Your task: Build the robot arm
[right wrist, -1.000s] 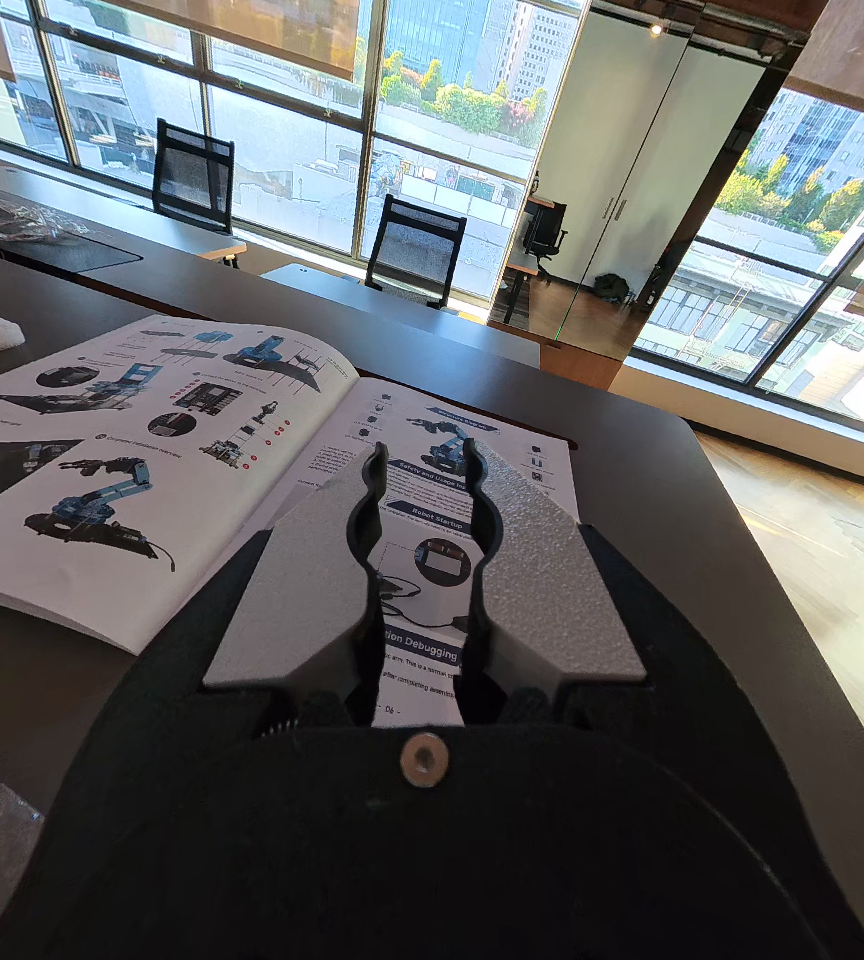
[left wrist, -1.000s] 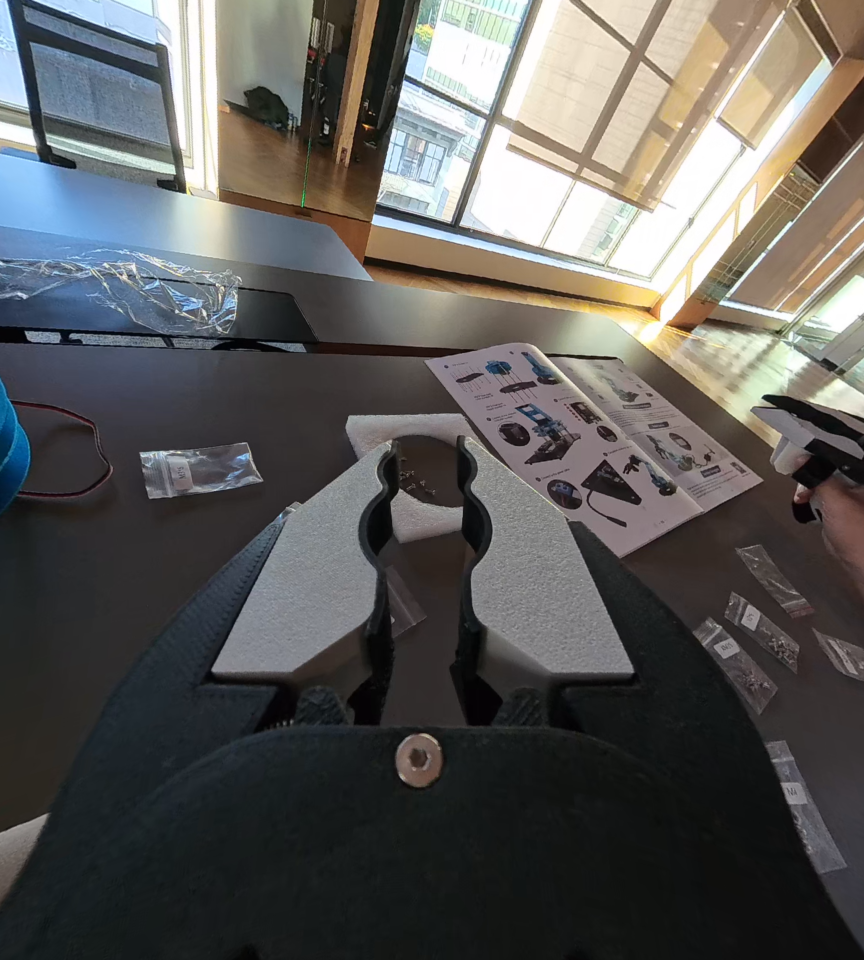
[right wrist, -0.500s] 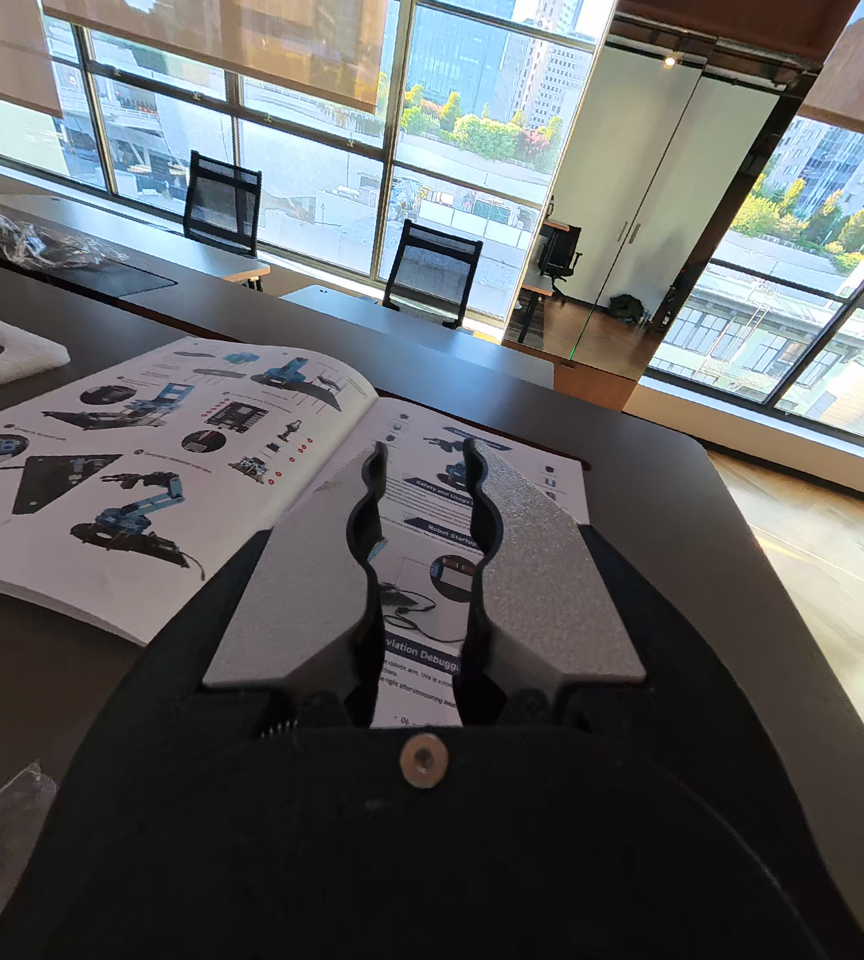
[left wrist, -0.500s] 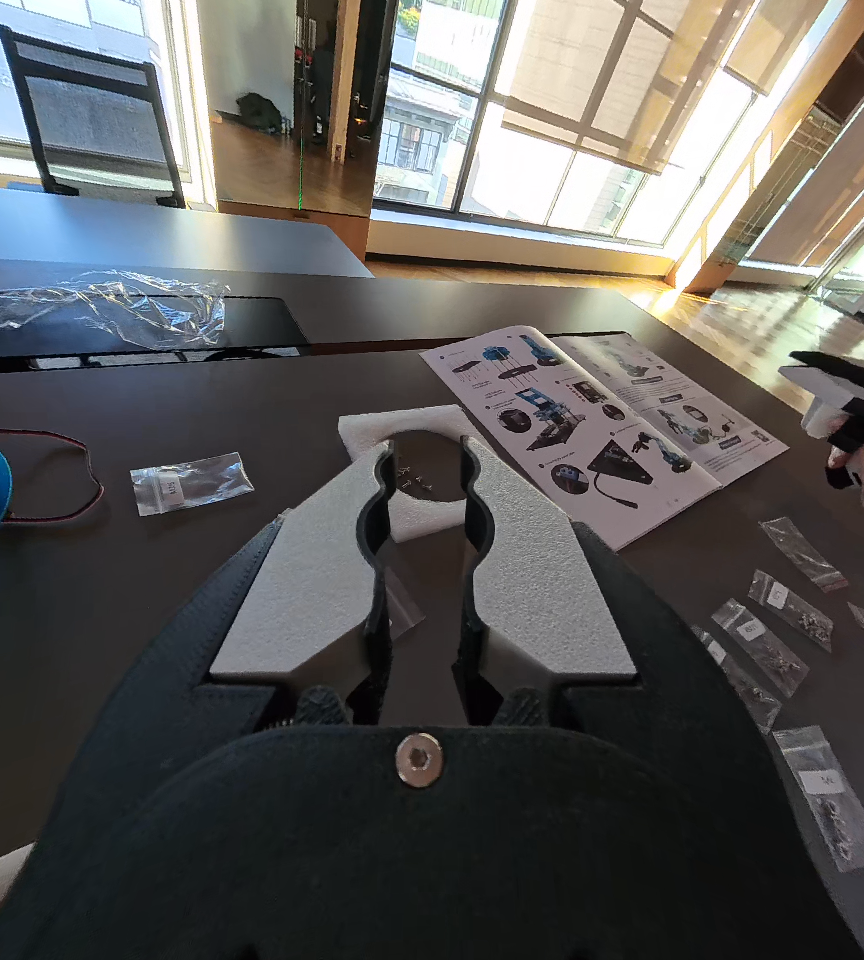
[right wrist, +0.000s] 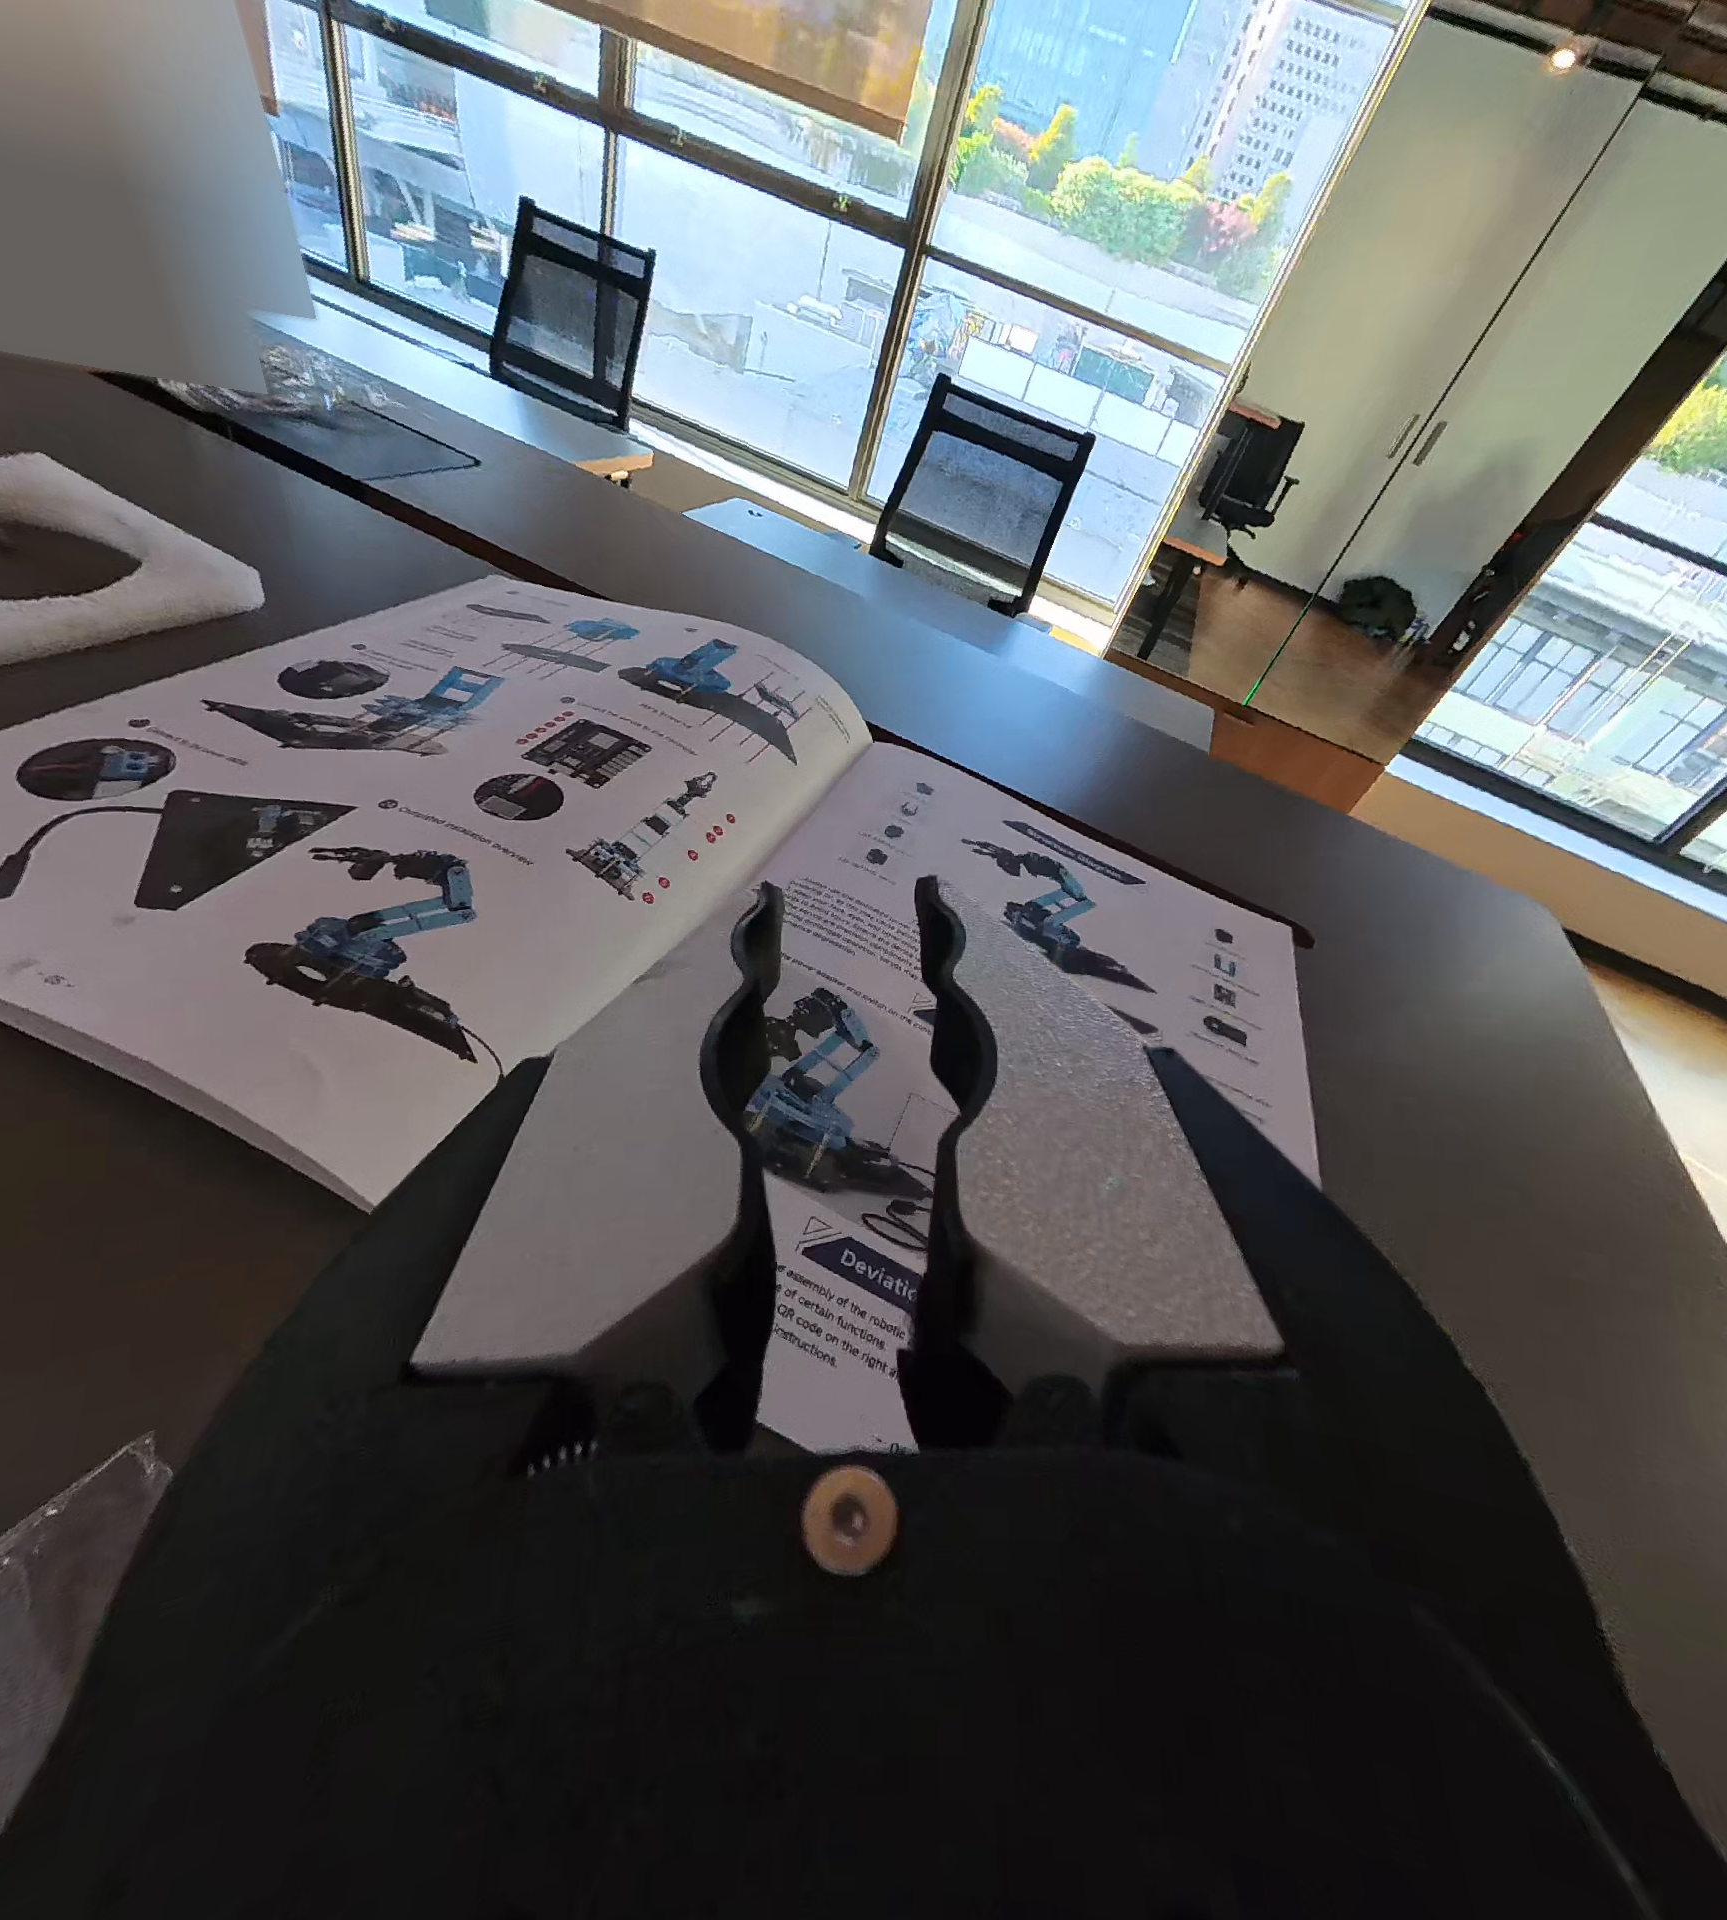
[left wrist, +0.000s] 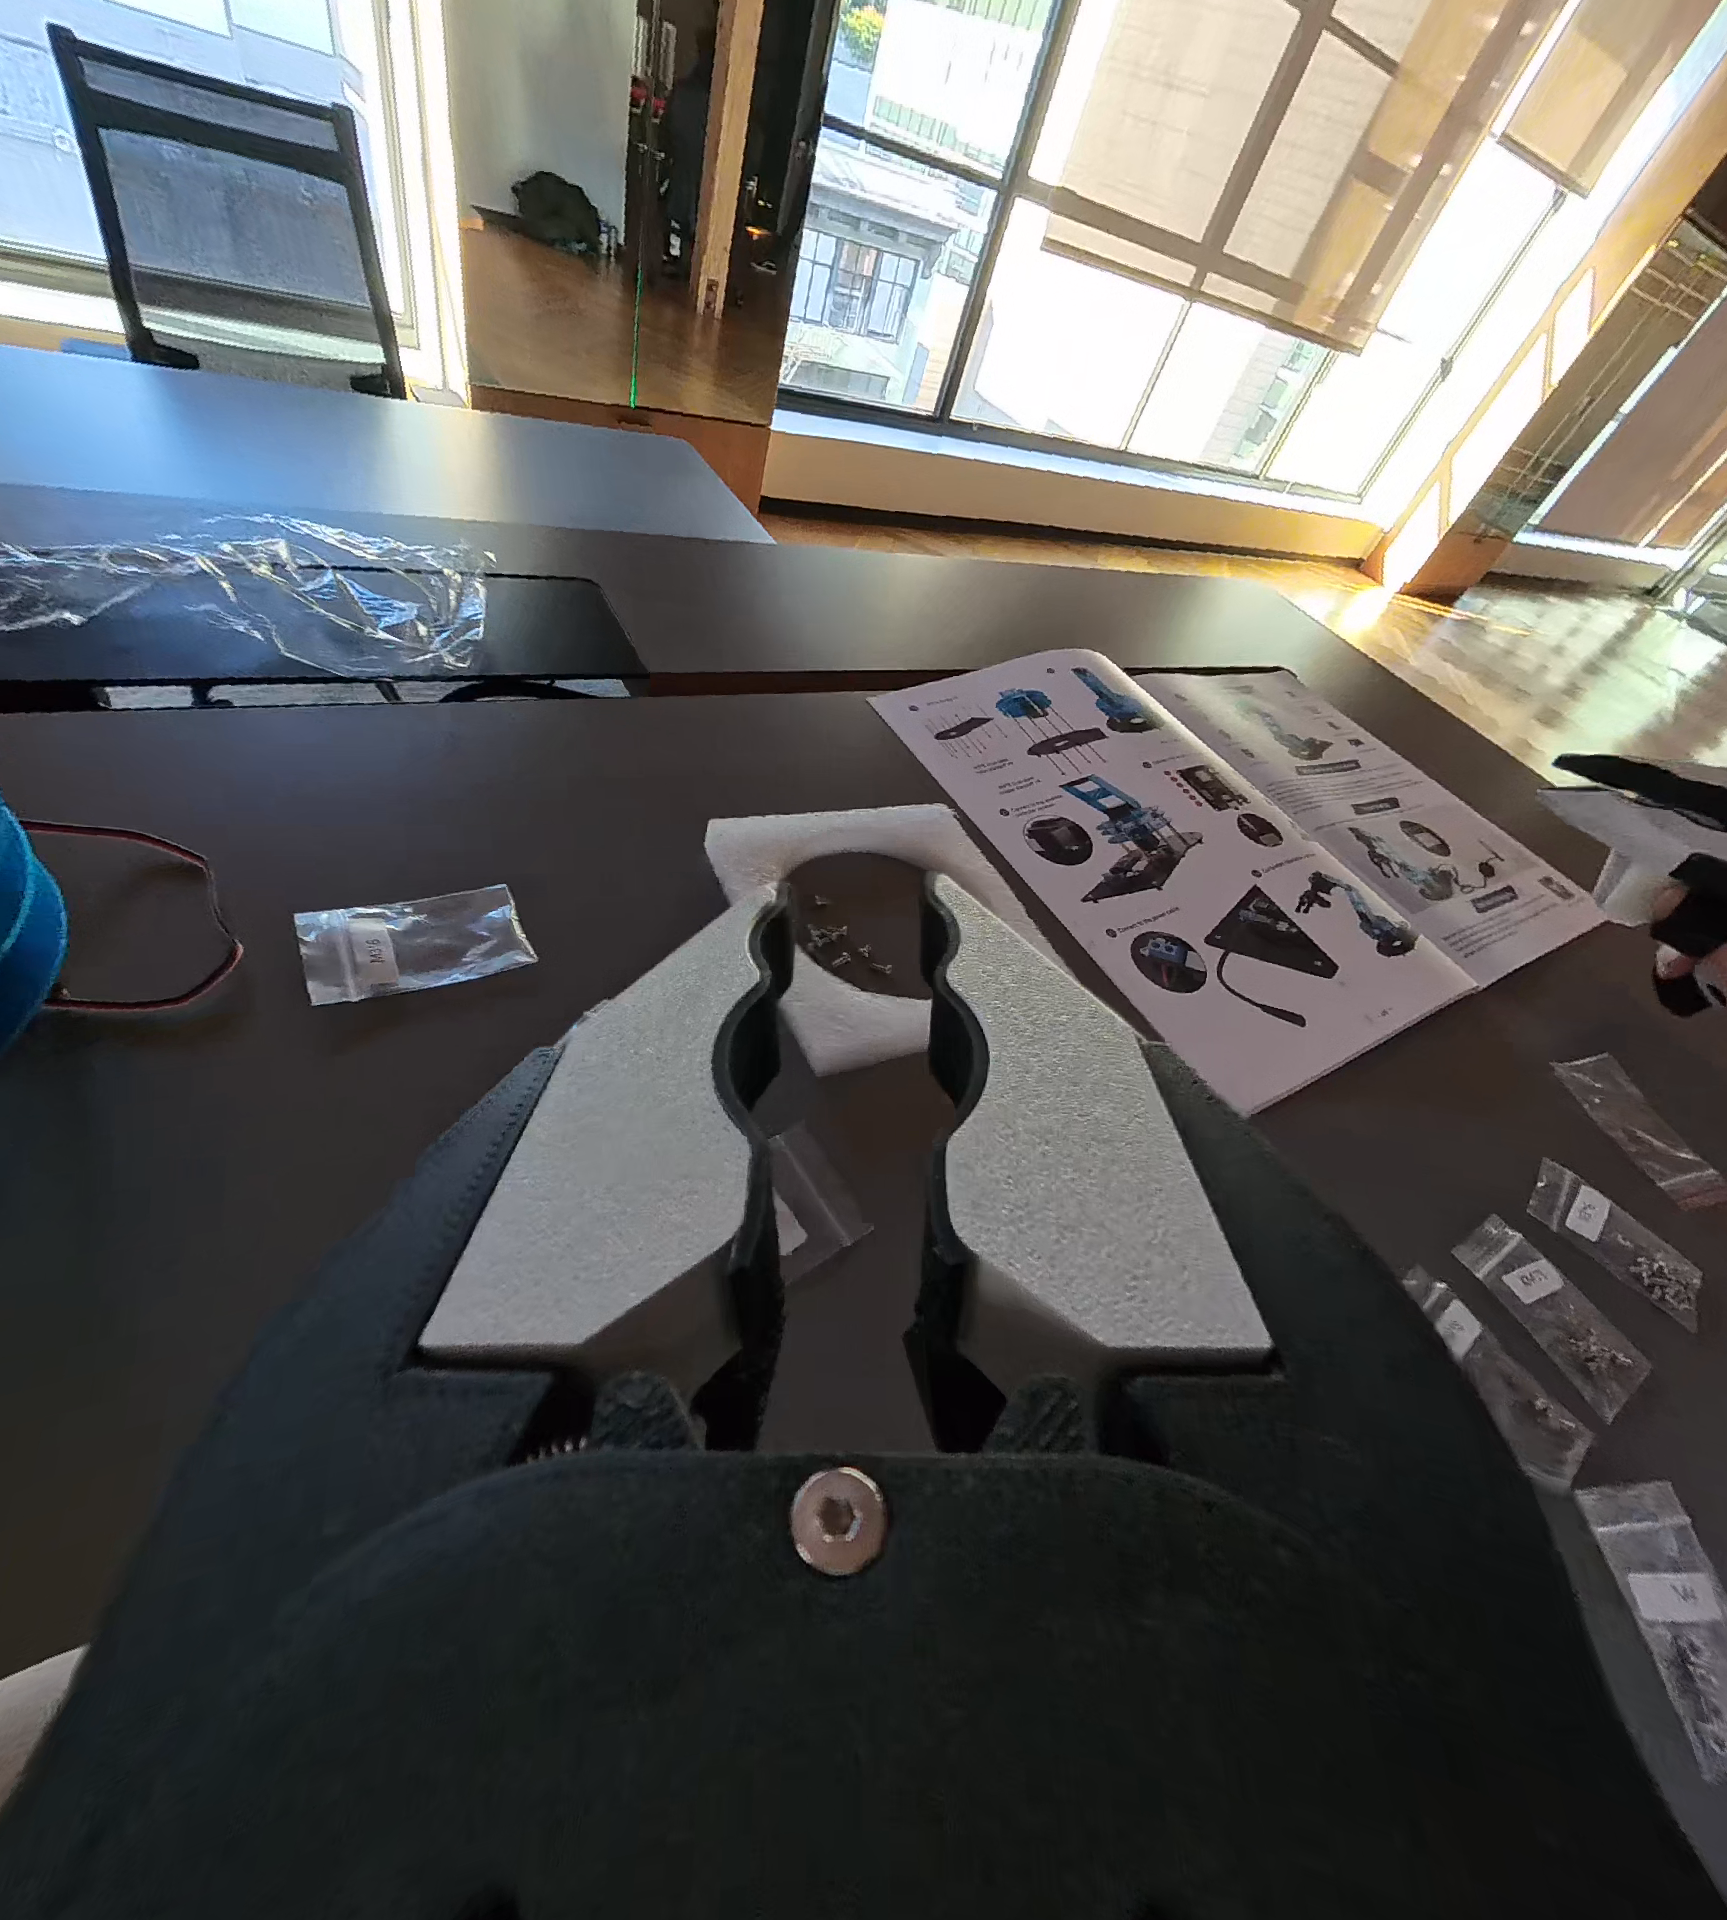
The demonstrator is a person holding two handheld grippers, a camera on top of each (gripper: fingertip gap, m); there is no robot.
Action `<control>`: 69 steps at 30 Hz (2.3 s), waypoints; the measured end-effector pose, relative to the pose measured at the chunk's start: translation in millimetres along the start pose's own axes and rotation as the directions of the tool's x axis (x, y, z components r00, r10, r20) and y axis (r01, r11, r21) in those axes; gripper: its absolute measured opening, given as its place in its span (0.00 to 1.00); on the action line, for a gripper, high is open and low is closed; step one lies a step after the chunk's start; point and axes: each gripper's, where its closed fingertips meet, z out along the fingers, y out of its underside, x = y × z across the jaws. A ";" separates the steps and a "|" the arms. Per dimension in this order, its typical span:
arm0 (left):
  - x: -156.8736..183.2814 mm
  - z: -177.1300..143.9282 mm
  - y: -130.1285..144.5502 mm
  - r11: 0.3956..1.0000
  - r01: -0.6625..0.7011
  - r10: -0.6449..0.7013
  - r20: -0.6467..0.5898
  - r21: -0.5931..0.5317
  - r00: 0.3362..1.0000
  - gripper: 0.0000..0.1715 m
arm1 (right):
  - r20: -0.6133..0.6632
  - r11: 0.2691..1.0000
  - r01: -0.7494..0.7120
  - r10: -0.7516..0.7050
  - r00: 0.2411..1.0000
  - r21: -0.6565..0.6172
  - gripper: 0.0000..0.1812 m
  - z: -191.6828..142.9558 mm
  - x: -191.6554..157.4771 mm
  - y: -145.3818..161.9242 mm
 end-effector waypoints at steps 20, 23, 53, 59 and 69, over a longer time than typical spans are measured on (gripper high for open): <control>-32.5 2.0 10.8 0.999 0.031 -0.029 0.095 -0.021 0.995 0.12 | 0.038 0.998 -0.051 0.052 0.998 -0.027 0.13 4.4 -4.2 7.8; -33.5 1.6 10.9 0.999 0.030 -0.027 0.102 -0.023 0.994 0.12 | 0.037 0.998 -0.051 0.052 0.998 -0.030 0.13 4.3 -4.1 8.2; -9.8 1.7 4.3 1.000 -0.012 0.013 0.057 -0.008 0.998 0.11 | 0.069 0.997 0.052 -0.049 0.996 -0.049 0.03 11.9 -17.1 13.1; 7.6 -2.6 -3.0 0.996 -0.087 0.087 0.021 0.010 0.996 0.00 | 0.050 0.995 0.088 -0.090 0.995 0.048 0.00 6.6 -20.3 -4.7; 36.2 -9.2 -31.0 0.927 -0.355 0.347 0.083 0.122 0.934 0.00 | 0.087 0.988 0.003 -0.016 0.996 0.154 0.00 -0.8 -24.4 -20.5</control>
